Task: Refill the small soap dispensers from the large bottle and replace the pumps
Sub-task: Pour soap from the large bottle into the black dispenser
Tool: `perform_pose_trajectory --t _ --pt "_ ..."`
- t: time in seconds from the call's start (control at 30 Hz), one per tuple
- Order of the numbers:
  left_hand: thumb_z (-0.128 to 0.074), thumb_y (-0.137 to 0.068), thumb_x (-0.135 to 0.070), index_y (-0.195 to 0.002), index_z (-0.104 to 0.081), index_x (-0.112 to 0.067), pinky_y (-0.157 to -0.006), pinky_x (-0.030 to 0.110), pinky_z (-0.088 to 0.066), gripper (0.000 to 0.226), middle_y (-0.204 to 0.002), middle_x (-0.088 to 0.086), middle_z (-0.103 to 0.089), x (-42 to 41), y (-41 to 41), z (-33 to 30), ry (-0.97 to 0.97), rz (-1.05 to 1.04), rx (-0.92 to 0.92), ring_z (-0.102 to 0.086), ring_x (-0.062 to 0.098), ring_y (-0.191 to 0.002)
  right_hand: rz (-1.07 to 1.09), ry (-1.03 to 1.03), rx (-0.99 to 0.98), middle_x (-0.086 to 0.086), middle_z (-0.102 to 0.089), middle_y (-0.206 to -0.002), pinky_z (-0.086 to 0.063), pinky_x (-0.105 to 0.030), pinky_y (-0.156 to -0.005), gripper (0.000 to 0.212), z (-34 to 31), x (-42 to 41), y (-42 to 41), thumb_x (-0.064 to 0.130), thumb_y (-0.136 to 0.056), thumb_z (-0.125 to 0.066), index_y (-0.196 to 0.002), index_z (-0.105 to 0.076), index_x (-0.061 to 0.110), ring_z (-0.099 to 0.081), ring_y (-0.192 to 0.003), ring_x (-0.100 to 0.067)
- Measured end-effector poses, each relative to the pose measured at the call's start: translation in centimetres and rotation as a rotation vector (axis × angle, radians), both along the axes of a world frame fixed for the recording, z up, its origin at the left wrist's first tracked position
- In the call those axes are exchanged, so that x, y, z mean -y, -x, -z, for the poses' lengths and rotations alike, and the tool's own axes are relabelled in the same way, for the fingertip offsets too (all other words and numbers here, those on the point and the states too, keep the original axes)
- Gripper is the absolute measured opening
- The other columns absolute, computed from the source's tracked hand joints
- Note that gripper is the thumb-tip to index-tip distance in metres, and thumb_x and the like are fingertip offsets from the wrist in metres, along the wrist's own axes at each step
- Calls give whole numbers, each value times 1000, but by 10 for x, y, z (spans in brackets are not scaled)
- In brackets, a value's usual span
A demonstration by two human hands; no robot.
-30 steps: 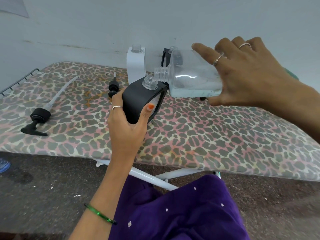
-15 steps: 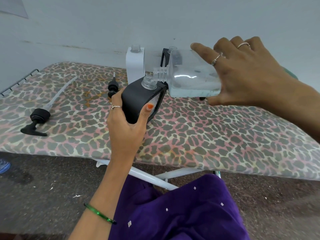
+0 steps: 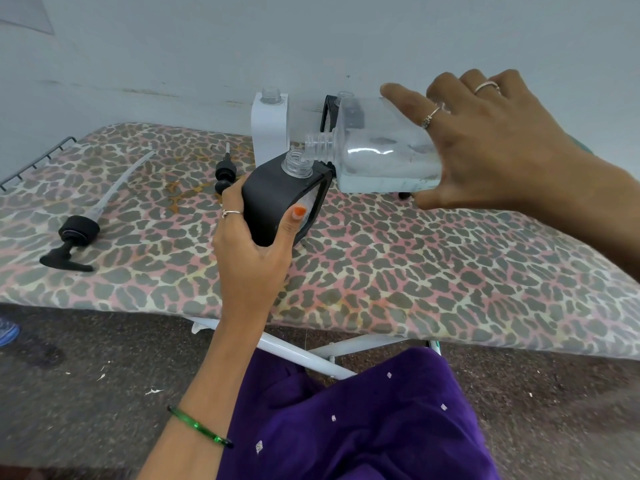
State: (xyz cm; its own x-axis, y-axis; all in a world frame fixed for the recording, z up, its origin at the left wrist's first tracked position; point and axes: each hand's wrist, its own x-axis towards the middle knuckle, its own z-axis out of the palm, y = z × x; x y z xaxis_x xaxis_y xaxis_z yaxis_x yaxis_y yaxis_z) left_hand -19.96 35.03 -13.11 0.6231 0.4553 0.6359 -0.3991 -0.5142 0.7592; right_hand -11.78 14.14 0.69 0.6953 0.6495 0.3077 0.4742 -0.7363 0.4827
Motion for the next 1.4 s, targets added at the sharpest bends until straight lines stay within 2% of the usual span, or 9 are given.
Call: perform_pose_trajectory --t 0.07,0.2,0.37,0.53,0.67,0.87,1.0,1.27,1.4 --pt "-58 -87 -48 -124 -50 -7 -86 15 -45 56 -108 -1 -59 1 0 0 -1 0 -11 -58 6 -100 3 5 0 -21 -50 -116 -37 -51 -89 110 0 0 0 60 -63 -71 -152 -17 23 -50 -103 -38" --pt "-58 -87 -47 -123 -50 -6 -86 11 -43 56 -108 -1 -58 2 1 -1 -1 -9 -22 -56 -1 -99 8 9 -3 -21 -49 -117 -36 -51 -90 110 -1 0 1 60 -64 -71 -152 -17 22 -50 -104 -38" --pt "-57 -87 -51 -123 -51 -7 -84 17 -46 57 -107 -2 -59 1 2 -1 11 -8 -22 -58 8 -98 7 8 -5 -21 -50 -117 -36 -52 -90 110 -2 -1 2 60 -63 -71 -152 -17 22 -51 -104 -39" --pt "-59 -87 -47 -123 -50 -6 -85 13 -45 55 -108 -2 -59 1 2 -2 18 -5 -28 -57 2 -100 8 7 -6 -21 -50 -117 -37 -51 -89 110 -1 0 3 59 -63 -71 -151 -18 22 -51 -103 -38" --pt "-57 -87 -51 -122 -51 -2 -84 18 -47 60 -108 2 -60 1 2 -2 24 14 -26 -59 11 -98 4 8 -1 -21 -50 -115 -37 -50 -88 109 -2 -1 3 58 -63 -71 -151 -18 22 -51 -102 -38" --pt "-58 -87 -47 -124 -50 -4 -85 11 -43 57 -108 0 -60 2 3 -3 22 -2 -31 -57 2 -99 0 8 4 -22 -50 -114 -37 -50 -87 111 -2 -1 3 60 -63 -72 -152 -19 21 -51 -101 -39" --pt "-57 -87 -50 -124 -50 -5 -85 13 -45 59 -109 0 -60 2 3 -3 26 4 -30 -58 7 -100 -1 7 3 -22 -50 -116 -37 -51 -88 110 -2 -1 4 60 -64 -72 -152 -19 21 -51 -102 -39" --pt "-59 -87 -46 -123 -50 -6 -86 12 -44 55 -109 0 -60 2 4 -3 34 -5 -36 -58 6 -101 5 13 -10 -21 -49 -120 -36 -51 -90 111 -3 -3 4 62 -64 -70 -152 -16 22 -50 -106 -39" --pt "-56 -87 -50 -124 -50 -5 -84 11 -44 59 -108 -2 -59 2 4 -4 37 1 -31 -57 0 -98 6 14 -7 -22 -49 -119 -37 -51 -89 111 -3 -4 4 62 -63 -70 -152 -16 22 -51 -105 -39"
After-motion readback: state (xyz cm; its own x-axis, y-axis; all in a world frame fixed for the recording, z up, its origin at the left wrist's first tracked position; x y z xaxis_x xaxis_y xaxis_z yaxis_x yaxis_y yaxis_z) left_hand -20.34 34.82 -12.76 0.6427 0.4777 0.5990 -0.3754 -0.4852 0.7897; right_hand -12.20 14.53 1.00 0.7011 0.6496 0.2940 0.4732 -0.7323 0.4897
